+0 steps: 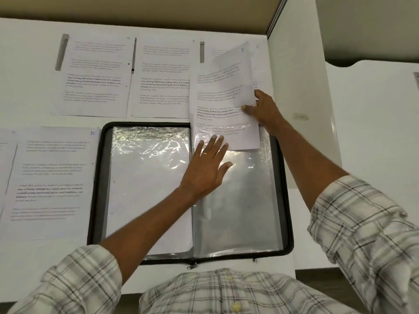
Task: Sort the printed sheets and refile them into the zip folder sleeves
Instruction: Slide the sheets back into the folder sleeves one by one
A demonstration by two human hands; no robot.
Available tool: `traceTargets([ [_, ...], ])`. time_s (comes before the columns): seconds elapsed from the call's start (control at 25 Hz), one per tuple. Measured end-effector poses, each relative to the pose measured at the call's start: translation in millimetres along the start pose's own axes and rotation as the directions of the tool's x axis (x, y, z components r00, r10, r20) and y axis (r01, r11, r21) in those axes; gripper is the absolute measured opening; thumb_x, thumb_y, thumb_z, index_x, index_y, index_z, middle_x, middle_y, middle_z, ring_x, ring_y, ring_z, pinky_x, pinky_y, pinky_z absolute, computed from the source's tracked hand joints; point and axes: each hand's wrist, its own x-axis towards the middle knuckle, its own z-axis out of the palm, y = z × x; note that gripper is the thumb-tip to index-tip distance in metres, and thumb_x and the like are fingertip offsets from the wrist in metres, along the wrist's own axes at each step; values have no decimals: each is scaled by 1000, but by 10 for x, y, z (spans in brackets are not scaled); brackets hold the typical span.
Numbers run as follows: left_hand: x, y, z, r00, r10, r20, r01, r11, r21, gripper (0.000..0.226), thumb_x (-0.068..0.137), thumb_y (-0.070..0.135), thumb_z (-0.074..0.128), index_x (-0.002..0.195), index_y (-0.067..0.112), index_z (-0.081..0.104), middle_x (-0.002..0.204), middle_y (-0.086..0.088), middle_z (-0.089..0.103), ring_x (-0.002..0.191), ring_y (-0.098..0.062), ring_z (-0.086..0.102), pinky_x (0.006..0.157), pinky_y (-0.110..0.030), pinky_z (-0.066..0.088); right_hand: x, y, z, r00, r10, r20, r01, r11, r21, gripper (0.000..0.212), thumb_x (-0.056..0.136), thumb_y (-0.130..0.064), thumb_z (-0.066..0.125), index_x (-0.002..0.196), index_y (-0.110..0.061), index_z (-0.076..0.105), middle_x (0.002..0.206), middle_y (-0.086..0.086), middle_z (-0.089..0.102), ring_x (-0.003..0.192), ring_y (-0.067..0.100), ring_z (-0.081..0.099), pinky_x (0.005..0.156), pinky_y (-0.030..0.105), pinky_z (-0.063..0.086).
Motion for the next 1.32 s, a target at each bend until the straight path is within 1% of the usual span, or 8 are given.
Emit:
traceTargets([
  [0.2, -13, 31, 16, 1000, 13, 16, -14, 1000, 22, 65, 110, 51, 30, 161, 12, 33, 171, -8, 21, 160, -23, 12, 128, -51, 14, -20, -31, -196, 998, 27, 51, -19, 990, -142, 53, 82, 0, 70, 133, -10, 61, 128, 5, 68, 115, 23, 65, 96, 38, 56],
  [0.4, -8, 119, 54, 999, 9, 46, -12, 998, 64, 67, 110, 53, 29, 163, 13, 26, 172, -7, 16, 160, -23, 9, 128, -52, 13, -69, -100, -217, 973, 187, 133, -145, 951, -275, 33, 75, -1, 75, 108, -1, 71, 106, 9, 72, 93, 22, 65, 70, 27, 52],
  [0.6, -113, 132, 129, 999, 24, 46, -29, 994, 109, 67, 110, 53, 28, 162, 10, 29, 171, -9, 19, 160, -24, 12, 127, -53, 15, -108, -70, -94, 996, 37, 78, -37, 999, -2, 42, 88, -24, 80, 125, -8, 69, 119, 6, 74, 104, 24, 73, 91, 40, 60],
  [0.8, -185, 177, 156, 996, -15, 83, 4, 992, 125, 69, 110, 53, 23, 163, 9, 22, 172, -11, 13, 160, -25, 6, 128, -52, 11, -146, -116, -135, 970, 174, 171, -135, 967, -216, 43, 85, -14, 80, 126, -8, 67, 124, 8, 71, 109, 26, 69, 84, 30, 57],
  [1.0, -297, 261, 204, 994, -25, 107, 13, 994, 110, 69, 110, 54, 25, 165, 12, 17, 173, -9, 8, 160, -25, 2, 128, -53, 11, 160, -457, -47, 997, -57, 54, 67, 973, -220, 53, 82, -41, 82, 126, -16, 67, 126, 2, 70, 114, 21, 66, 101, 43, 54],
  [1.12, -321, 280, 236, 993, -48, 103, 39, 995, 93, 70, 109, 54, 28, 165, 13, 16, 173, -7, 7, 160, -25, 2, 129, -53, 11, 492, -676, -35, 986, -116, 116, 157, 874, -461, 41, 84, -32, 82, 119, -14, 70, 128, 5, 65, 116, 24, 60, 98, 38, 50],
  [1.24, -313, 306, 250, 994, -59, 90, 51, 995, 91, 68, 110, 52, 29, 165, 13, 17, 173, -7, 8, 160, -25, 3, 128, -53, 10, 862, -856, -62, 939, 31, 343, 231, 681, -695, 39, 85, -28, 82, 121, -17, 72, 128, 8, 64, 114, 26, 61, 93, 37, 51],
  [1.32, -318, 314, 259, 996, -50, 80, 41, 994, 105, 67, 110, 50, 31, 164, 12, 19, 173, -9, 9, 160, -26, 4, 127, -52, 10, 1088, -967, -77, 913, 115, 392, 256, 587, -768, 37, 84, -31, 82, 119, -22, 73, 124, 5, 67, 109, 22, 62, 94, 37, 52],
])
